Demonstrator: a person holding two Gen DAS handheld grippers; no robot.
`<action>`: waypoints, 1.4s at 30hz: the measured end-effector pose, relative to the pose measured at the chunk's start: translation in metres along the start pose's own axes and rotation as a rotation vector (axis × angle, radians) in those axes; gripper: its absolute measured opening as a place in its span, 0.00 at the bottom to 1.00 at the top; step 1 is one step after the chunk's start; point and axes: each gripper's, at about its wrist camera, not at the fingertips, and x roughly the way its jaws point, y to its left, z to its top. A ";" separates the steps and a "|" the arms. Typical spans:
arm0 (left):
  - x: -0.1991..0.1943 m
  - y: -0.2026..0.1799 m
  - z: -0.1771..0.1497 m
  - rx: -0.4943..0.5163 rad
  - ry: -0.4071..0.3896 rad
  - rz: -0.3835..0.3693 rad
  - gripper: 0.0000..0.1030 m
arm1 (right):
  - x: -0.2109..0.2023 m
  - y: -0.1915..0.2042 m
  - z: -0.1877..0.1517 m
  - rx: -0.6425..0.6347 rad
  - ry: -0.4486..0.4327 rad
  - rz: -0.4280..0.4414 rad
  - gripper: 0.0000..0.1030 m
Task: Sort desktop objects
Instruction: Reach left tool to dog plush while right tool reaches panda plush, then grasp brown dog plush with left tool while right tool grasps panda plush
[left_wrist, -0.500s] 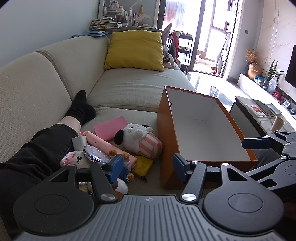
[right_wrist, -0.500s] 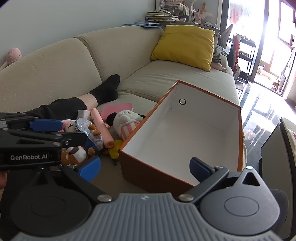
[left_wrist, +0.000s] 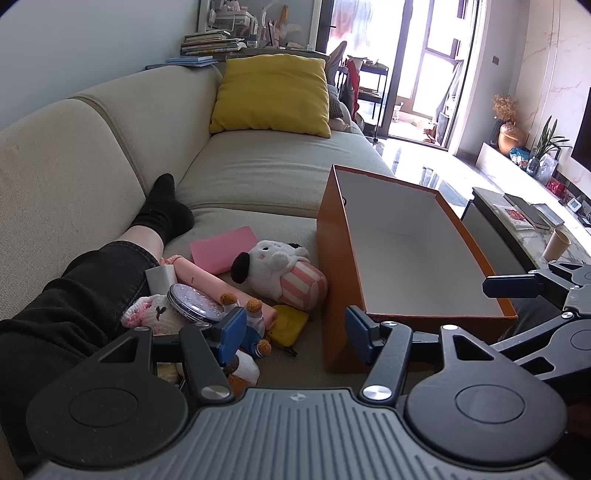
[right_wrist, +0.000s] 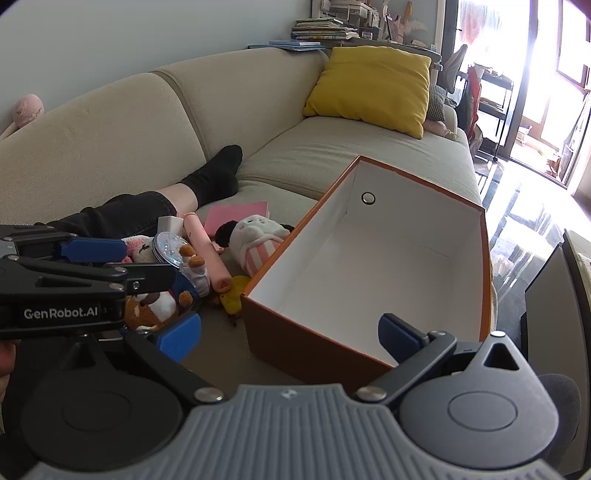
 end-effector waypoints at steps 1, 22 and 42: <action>0.000 0.000 0.000 -0.001 0.002 0.001 0.68 | 0.000 0.000 0.000 0.000 0.001 0.002 0.99; 0.026 0.094 0.020 -0.182 0.157 0.057 0.45 | 0.063 0.020 0.062 -0.179 0.104 0.215 0.45; 0.091 0.032 0.000 0.185 0.409 0.054 0.57 | 0.137 0.053 0.090 -0.303 0.297 0.241 0.39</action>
